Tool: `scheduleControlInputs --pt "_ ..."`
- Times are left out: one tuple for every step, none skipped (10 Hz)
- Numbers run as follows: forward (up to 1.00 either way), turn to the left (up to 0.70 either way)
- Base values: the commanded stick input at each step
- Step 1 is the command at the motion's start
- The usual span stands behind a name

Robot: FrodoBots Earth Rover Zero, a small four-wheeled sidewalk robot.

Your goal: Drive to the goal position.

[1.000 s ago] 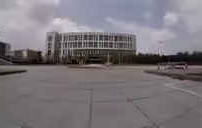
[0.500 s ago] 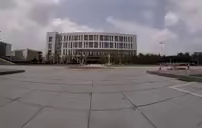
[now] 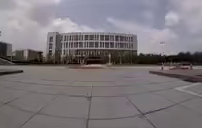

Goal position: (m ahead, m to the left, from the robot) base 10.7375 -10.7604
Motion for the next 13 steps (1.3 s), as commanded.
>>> scheduleControlInputs --pt "0.50 -0.44" --pt "0.50 -0.14" --pt "0.50 -0.02" --pt "0.50 -0.02" --pt "0.50 -0.02" --pt "0.50 -0.02" --pt "0.50 -0.02" --pt "0.50 -0.02" --pt "0.50 -0.02" --pt "0.50 -0.02" --pt "0.50 -0.02" --pt "0.50 -0.02" --pt "0.50 -0.02"
